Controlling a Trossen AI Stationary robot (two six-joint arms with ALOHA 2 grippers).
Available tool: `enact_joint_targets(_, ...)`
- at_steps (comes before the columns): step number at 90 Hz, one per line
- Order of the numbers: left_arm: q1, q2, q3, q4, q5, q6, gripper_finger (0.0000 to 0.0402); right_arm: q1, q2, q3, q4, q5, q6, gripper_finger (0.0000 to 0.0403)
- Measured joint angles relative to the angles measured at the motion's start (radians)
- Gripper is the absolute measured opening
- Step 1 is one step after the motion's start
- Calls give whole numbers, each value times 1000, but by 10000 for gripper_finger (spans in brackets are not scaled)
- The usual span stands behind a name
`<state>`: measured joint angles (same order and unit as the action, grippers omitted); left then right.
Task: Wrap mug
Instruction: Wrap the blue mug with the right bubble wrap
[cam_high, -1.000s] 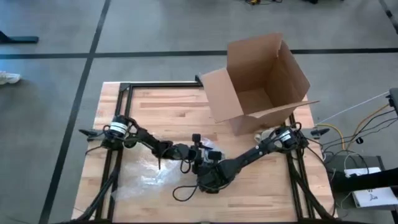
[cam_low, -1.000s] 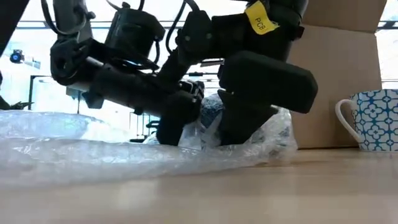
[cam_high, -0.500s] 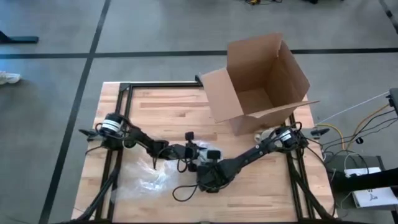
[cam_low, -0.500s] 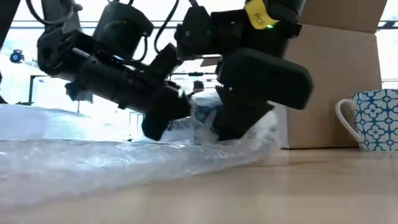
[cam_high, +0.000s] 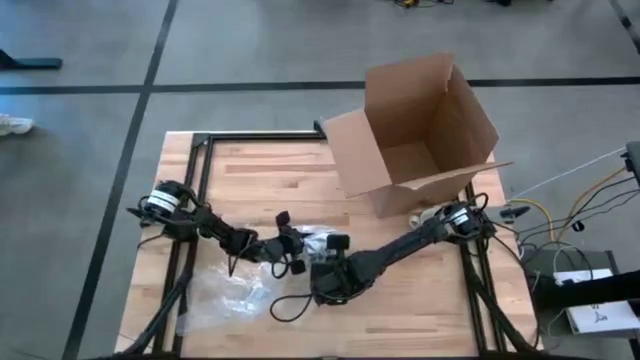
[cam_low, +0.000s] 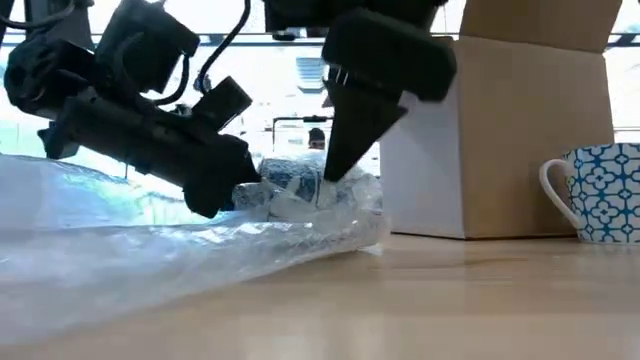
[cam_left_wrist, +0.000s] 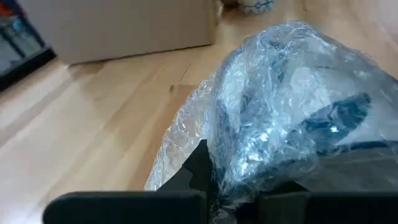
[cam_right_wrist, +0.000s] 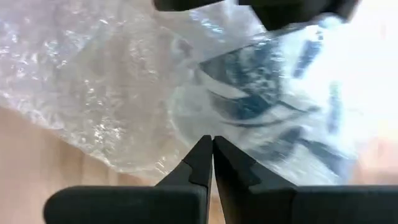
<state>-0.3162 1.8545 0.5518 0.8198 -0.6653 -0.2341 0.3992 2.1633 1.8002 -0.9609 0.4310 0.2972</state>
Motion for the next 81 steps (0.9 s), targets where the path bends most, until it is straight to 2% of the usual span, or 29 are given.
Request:
enact_joint_targets(15, -2, 2, 0, -43, -33, -184, 11, -7, -1, -1, -4, -19, -60, 0)
enact_joint_targets(31, -9, 9, 0, -80, -63, -300, 11, -48, -1, -36, 2, -24, -108, 0)
enact_joint_targets(51, -12, 29, 17, -83, -75, -325, 11, -121, -4, -94, 111, -187, -196, 0)
enact_joint_targets(81, -18, 32, 42, -95, -86, -320, 11, -167, -8, -131, 165, -309, -248, 0)
